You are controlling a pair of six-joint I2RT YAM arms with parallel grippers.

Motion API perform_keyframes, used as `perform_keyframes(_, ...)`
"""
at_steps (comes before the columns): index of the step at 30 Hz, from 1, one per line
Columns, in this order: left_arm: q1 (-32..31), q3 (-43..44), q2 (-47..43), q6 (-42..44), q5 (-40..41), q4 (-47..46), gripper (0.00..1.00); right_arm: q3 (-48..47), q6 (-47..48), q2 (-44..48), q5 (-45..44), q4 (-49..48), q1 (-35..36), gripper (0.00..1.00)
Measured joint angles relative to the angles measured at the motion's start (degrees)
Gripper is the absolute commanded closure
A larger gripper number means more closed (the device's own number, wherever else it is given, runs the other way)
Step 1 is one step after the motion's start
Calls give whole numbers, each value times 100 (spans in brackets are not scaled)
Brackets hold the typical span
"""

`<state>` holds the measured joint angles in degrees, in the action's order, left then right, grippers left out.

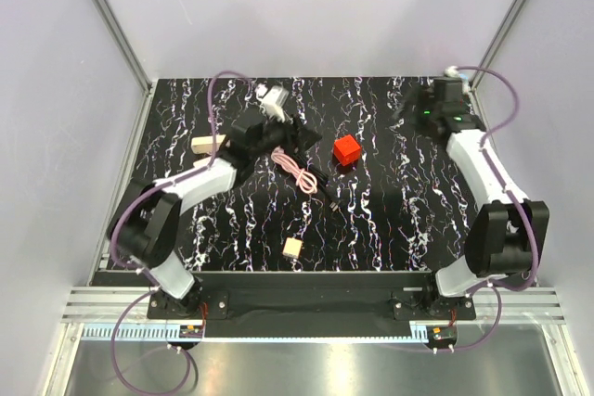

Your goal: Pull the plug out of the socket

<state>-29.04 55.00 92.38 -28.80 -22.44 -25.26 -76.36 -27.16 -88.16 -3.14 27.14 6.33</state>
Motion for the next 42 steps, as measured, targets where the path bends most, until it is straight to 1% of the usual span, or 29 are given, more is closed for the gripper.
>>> perform_keyframes(5,-162,1320,881,284,-72,-511,31,778,-916,-162,826,-1147,-1578,0)
perform_keyframes(8,-203,1812,1379,374,-199,-796,32,1134,-1316,-535,977,-2074,-2168,0)
perform_keyframes(12,-201,1661,1655,562,-293,-1027,32,1388,-1674,-1038,1025,-3108,-2262,0)
perform_keyframes(16,-201,1620,1808,855,-313,-857,31,1373,-2142,-1685,1126,-4183,-2323,0)
perform_keyframes(21,-197,1622,1849,1104,-310,-828,31,1211,-2780,-2614,1163,-5281,-2437,0)
perform_keyframes(26,-59,1797,2251,1056,-424,-896,31,933,-3340,-3469,1034,-6054,-2461,0)
perform_keyframes(30,236,1928,2625,726,-599,-1091,32,345,-3679,-3954,837,-6205,-2461,0)
perform_keyframes(34,479,2127,2903,463,-647,-1182,32,-81,-3936,-4227,612,-6124,-2461,0)
perform_keyframes(39,431,2472,3128,225,-750,-1353,32,-557,-4221,-4446,407,-5768,-2439,0)
perform_keyframes(42,297,2575,3167,205,-789,-1390,33,-719,-4310,-4509,306,-5617,-2433,3)
